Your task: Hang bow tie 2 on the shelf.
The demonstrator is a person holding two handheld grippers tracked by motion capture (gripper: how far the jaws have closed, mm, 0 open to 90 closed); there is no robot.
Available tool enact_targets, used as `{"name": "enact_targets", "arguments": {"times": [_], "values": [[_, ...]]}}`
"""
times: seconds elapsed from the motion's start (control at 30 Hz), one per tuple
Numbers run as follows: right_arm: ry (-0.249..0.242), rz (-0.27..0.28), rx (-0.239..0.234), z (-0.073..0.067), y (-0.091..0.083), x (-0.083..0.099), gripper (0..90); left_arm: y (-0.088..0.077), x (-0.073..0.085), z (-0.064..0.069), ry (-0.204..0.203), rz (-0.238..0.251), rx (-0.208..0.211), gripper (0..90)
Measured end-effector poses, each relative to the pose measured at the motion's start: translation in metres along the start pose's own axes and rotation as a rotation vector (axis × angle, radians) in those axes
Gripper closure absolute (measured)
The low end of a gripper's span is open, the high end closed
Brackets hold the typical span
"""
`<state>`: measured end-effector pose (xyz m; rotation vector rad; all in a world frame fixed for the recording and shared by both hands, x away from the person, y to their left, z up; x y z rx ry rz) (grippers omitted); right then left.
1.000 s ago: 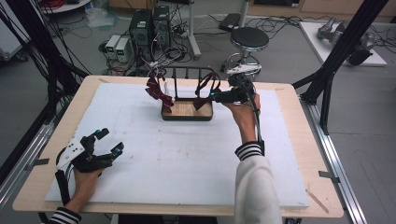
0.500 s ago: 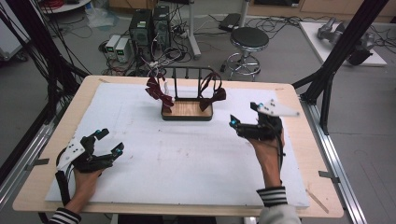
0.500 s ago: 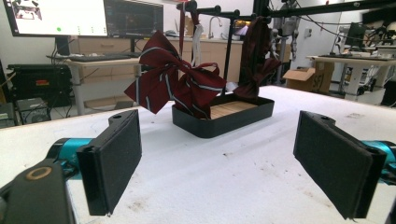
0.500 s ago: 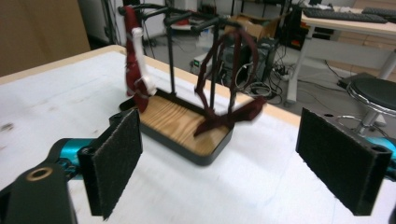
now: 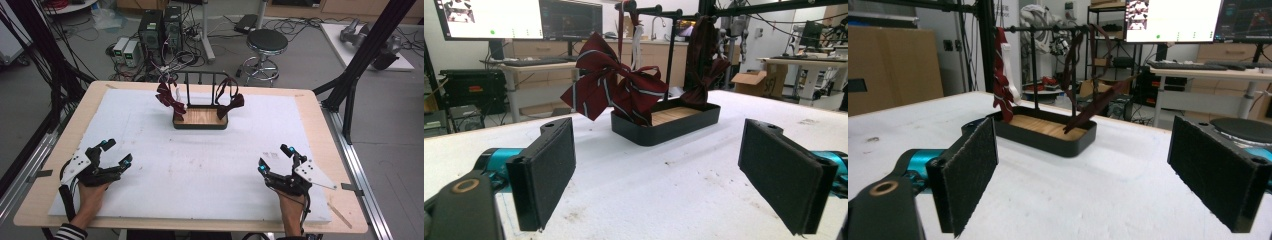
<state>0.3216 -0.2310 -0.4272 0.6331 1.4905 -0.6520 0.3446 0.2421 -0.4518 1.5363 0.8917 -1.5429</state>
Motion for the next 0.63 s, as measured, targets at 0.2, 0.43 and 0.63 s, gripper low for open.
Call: {"name": "enact_targets", "arguments": {"times": [0.2, 0.43, 0.63], "values": [[0.038, 0.018, 0.046, 0.008, -0.001, 0.021, 11.9, -0.002, 0.0, 0.0, 0.001, 0.003, -0.01, 15.6], [0.024, -0.009, 0.051, 0.008, 0.002, 0.027, 11.8, -0.002, 0.0, 0.0, 0.003, 0.001, -0.015, 15.6], [0.026, -0.018, 0.049, 0.008, 0.002, 0.029, 11.8, -0.002, 0.0, -0.001, 0.004, 0.001, -0.014, 15.6]]}}
Point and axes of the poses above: each handheld gripper's, and its own axes: y roughly forward along the jaws, x roughly out of its underside, z roughly to its right, the point moved 8 cm from there along y, roughly forward along the jaws, and after that the axes turned 11 degrees about -x, right-handed, at the moved point
